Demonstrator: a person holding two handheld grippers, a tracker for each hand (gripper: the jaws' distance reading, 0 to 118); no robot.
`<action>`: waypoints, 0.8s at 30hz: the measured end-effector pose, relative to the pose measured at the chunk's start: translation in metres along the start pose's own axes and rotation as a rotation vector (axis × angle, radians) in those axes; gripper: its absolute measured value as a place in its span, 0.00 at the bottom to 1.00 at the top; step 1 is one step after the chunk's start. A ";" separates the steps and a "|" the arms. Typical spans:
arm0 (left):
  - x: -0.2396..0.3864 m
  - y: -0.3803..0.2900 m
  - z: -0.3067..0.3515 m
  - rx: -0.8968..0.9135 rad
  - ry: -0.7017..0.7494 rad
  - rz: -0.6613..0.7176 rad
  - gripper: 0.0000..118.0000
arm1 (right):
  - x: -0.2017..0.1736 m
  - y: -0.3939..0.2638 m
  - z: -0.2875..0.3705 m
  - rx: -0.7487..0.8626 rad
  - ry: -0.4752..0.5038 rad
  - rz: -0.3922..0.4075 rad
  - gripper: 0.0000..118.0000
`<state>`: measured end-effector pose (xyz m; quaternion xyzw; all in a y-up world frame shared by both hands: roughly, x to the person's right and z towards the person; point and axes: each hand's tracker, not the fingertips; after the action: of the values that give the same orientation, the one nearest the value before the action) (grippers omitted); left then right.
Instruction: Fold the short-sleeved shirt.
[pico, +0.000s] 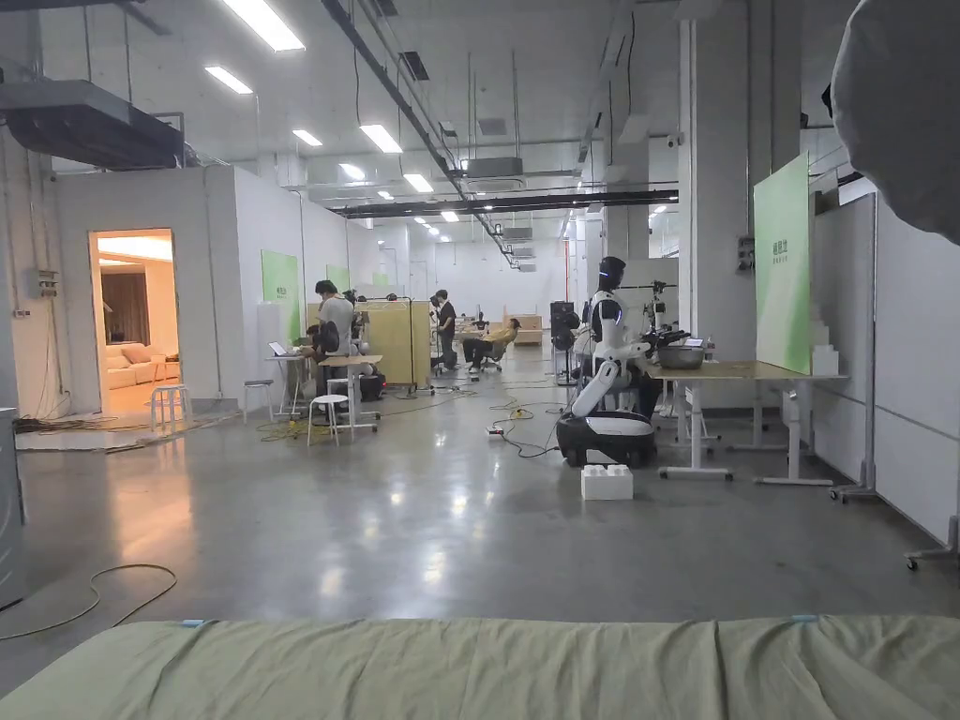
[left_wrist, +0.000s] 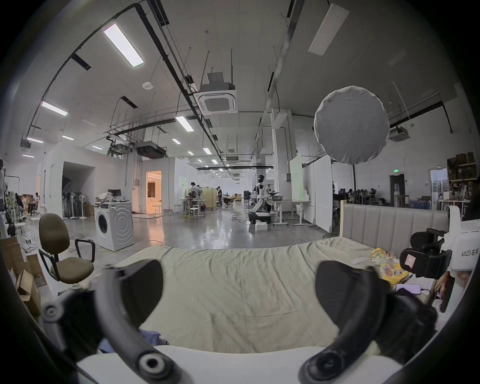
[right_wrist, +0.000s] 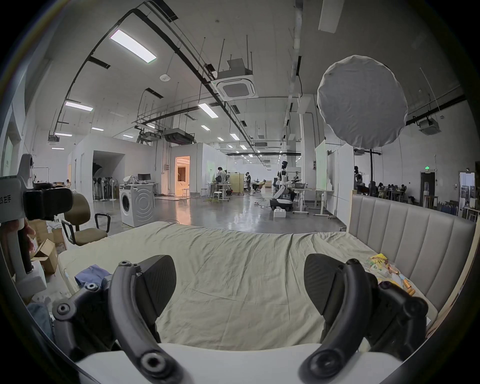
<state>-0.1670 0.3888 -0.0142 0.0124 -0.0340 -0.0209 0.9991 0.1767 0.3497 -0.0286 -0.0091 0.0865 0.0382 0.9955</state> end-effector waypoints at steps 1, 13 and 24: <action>0.000 0.000 0.002 0.010 -0.005 -0.003 1.00 | 0.000 0.000 0.000 0.005 0.000 0.001 0.89; 0.002 0.001 0.002 0.017 0.004 -0.017 1.00 | 0.005 -0.001 0.002 0.030 -0.026 -0.039 1.00; -0.007 -0.004 0.003 0.008 0.013 -0.019 1.00 | 0.010 0.000 0.008 0.037 -0.043 -0.068 1.00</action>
<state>-0.1745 0.3852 -0.0123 0.0166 -0.0277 -0.0300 0.9990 0.1878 0.3504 -0.0228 0.0071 0.0656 0.0027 0.9978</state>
